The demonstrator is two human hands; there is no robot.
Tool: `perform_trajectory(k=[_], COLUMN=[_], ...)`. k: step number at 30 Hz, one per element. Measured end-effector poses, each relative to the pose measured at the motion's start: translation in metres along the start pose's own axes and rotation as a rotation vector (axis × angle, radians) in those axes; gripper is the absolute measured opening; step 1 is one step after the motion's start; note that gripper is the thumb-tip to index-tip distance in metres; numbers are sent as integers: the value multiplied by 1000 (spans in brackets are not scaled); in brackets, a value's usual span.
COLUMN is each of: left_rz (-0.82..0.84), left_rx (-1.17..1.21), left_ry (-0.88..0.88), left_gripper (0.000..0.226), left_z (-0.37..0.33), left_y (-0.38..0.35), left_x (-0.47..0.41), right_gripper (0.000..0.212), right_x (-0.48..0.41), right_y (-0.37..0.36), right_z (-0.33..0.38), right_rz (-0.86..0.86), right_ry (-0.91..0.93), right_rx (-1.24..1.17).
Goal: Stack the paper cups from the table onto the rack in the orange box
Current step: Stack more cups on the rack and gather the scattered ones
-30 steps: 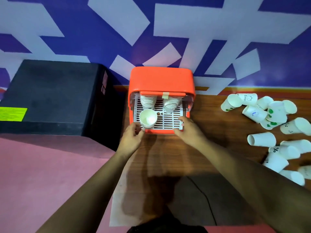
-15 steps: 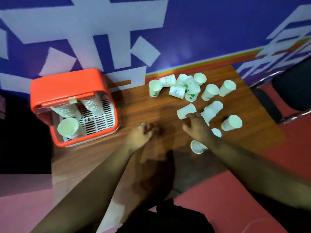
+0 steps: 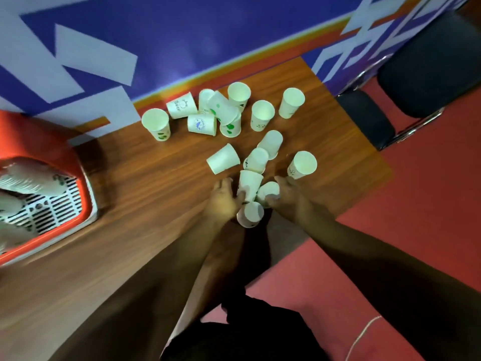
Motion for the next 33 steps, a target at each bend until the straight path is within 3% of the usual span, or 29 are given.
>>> perform_trajectory(k=[2, 4, 6, 14, 18, 23, 28, 30, 33], left_rz=[12, 39, 45, 20, -20, -2, -119, -179, -251], left_rx=[-1, -35, -78, -84, 126, 399, 896, 1030, 1147], left_ry=[42, 58, 63, 68, 64, -19, 68, 59, 18], left_gripper=[67, 74, 77, 47, 44, 78, 24, 26, 46], left_z=[-4, -6, -6, 7, -1, -17, -17, -6, 18], left_y=[-6, -12, -19, -21, 4, 54, 110, 133, 166], left_x=[-17, -31, -42, -48, -37, -13, 17, 30, 50], right_gripper=[69, 60, 54, 61, 62, 66, 52, 52, 41], right_x=[-3, -10, -11, -40, -41, -46, -50, -50, -49], right_y=[-3, -15, -11, -11, 23, 64, 83, 84, 76], right_z=[-6, -15, -8, -43, -21, 27, 96, 124, 161], right_rz=[-4, 15, -38, 47, -42, -140, -163, -143, -81], right_ry=[35, 26, 195, 114, 107, 159, 325, 396, 363], right_rx=[52, -140, -127, -99, -76, -187, -404, -553, -891])
Point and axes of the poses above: each hand's wrist, its own x-axis away from the middle knuckle, its own y-axis out of the back of the hand, z = x × y, the point moved 6 cm from there along -x, towards the middle knuckle, and after that the axes turned 3 degrees about y, right-handed, at the moved point
